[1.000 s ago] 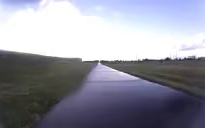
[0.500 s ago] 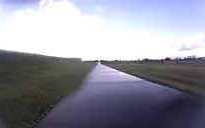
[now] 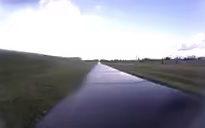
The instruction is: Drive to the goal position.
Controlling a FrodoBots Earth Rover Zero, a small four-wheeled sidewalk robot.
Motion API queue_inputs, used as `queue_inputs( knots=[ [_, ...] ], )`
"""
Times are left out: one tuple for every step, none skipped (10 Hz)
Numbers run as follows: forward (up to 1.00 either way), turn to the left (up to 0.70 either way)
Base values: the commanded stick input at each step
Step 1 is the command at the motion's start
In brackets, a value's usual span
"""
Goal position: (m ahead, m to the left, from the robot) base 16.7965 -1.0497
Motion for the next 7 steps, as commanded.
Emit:
queue_inputs(
  knots=[
    [0.45,0.0],
    [0.45,0.0],
    [0.45,0.0],
    [0.45,0.0],
    [0.45,0.0],
    [0.45,0.0],
    [0.45,0.0]
  ],
)
